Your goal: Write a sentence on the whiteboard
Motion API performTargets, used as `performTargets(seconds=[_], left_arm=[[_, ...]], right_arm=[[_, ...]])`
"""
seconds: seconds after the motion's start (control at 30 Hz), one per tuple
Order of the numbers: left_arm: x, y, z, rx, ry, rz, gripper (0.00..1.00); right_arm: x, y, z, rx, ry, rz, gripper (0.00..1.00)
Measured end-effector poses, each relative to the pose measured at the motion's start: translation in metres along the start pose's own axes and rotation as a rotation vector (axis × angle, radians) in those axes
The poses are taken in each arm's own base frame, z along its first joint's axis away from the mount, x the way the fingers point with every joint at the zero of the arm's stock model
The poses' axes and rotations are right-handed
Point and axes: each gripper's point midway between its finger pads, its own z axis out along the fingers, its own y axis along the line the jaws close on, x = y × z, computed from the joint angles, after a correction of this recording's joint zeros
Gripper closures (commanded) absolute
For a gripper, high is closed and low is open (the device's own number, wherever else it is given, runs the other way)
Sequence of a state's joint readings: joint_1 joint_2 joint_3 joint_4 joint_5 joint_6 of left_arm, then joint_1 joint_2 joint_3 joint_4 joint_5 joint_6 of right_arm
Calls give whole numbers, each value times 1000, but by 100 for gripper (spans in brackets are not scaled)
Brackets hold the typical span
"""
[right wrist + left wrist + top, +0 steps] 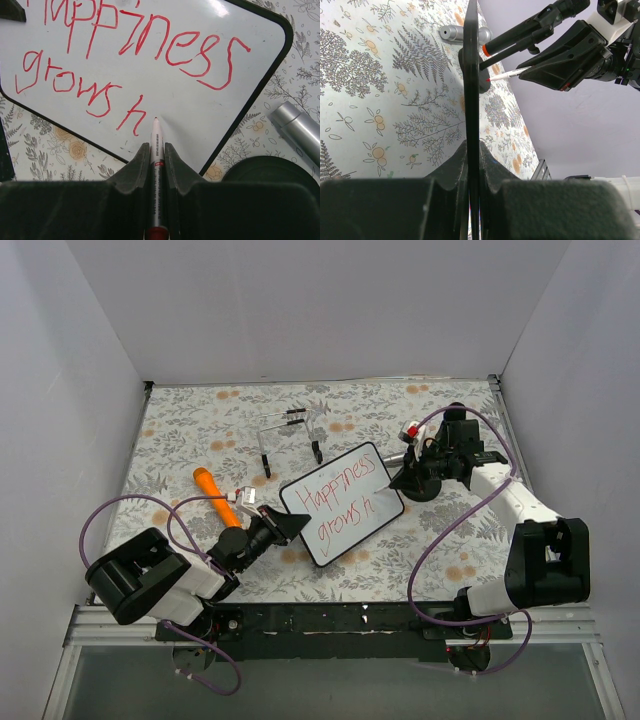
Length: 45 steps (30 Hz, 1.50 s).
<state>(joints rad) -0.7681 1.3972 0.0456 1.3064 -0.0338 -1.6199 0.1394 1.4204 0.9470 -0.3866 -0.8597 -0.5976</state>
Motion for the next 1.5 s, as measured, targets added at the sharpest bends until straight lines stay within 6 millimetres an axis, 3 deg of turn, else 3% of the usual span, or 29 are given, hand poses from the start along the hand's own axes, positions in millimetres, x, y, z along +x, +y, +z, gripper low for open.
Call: performTargets(seconds=[0.67,1.5], left_arm=[[0,0,0,0,0,0,100],[-1,1,0,-5,-6,-3,100]], right_arm=[[21,8,13,-49,43,44,99],[25,3,13,-4,72,87,99]])
